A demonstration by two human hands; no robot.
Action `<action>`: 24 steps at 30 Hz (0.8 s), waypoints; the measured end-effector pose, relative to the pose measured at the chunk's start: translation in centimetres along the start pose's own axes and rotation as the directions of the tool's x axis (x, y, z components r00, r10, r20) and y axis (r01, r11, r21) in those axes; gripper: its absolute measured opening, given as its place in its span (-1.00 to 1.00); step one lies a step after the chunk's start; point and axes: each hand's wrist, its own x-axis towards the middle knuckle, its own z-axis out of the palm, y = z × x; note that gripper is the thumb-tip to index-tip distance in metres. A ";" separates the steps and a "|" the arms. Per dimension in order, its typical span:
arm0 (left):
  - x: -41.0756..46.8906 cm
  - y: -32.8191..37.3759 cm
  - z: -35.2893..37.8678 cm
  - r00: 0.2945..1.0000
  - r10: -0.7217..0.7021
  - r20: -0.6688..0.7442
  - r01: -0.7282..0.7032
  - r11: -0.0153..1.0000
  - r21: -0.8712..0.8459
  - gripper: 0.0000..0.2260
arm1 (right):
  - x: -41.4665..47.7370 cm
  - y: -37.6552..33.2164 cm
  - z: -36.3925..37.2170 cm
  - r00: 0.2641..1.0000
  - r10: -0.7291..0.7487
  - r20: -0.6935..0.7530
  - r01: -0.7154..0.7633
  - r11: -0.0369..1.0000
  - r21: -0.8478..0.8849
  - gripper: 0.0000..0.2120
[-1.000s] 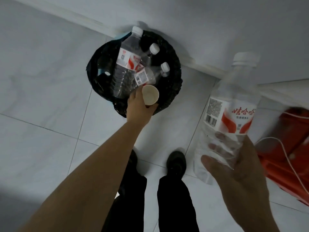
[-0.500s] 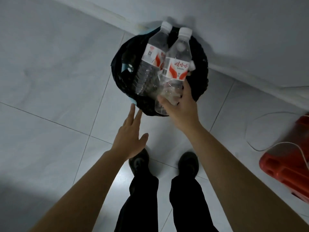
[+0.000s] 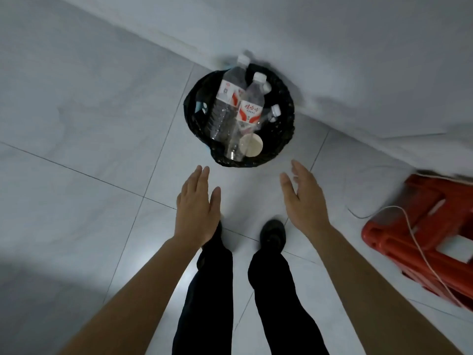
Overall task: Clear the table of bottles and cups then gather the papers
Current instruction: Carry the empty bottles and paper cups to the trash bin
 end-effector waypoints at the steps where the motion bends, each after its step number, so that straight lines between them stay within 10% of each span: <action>1: -1.8 1.2 -2.0 0.999 -0.002 -0.038 0.000 0.999 -0.036 -0.51 | -2.1 -0.8 -1.7 1.000 -0.005 0.000 0.005 1.000 -0.016 -0.46; 14: -29.8 17.6 -35.6 0.809 -0.138 -0.572 -0.139 0.900 -0.414 -0.46 | -27.3 -27.2 -25.7 0.890 -0.385 -0.244 0.425 0.894 0.140 -0.37; 24: -43.5 16.5 -38.7 0.571 -0.470 -0.673 -0.355 0.598 -0.718 -0.56 | -35.8 -33.1 -29.4 0.755 -0.623 -0.206 0.655 0.694 0.299 -0.61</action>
